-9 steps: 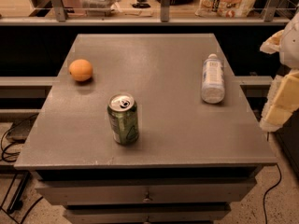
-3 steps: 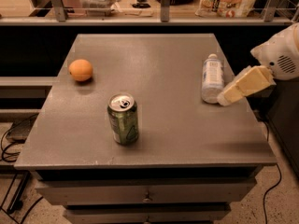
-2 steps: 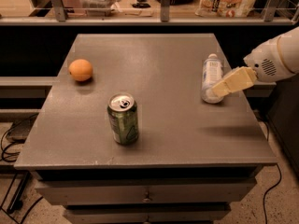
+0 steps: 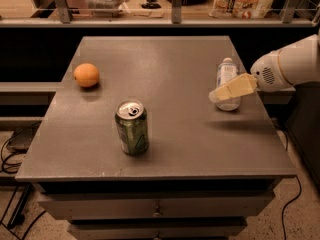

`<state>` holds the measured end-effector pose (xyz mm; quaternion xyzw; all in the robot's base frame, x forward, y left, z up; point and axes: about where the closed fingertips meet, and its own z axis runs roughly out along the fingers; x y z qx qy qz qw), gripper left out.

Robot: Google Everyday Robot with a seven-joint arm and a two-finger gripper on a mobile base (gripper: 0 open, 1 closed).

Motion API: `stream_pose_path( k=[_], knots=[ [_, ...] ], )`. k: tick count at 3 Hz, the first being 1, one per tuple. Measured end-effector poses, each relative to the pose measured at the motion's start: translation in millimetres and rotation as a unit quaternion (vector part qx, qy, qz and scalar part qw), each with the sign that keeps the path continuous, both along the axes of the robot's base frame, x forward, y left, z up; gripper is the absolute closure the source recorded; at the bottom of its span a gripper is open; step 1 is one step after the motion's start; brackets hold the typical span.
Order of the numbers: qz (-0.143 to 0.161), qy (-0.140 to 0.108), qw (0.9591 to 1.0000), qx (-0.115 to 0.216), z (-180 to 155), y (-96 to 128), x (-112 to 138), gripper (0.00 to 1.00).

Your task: Move blue plastic bottle near orange

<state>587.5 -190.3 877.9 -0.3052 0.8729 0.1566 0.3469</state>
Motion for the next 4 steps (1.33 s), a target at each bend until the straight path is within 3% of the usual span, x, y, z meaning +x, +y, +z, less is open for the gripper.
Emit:
stream_pose_path(
  k=[1,2,3,4],
  knots=[
    [-0.016,0.02,0.9996,0.011,-18,5,8,0.0],
    [-0.027,0.033,0.999,0.017,-30,7,12,0.16],
    [-0.026,0.03,0.9992,0.003,-29,13,17,0.47],
    [-0.017,0.013,0.9997,-0.012,-16,20,20,0.69]
  ],
)
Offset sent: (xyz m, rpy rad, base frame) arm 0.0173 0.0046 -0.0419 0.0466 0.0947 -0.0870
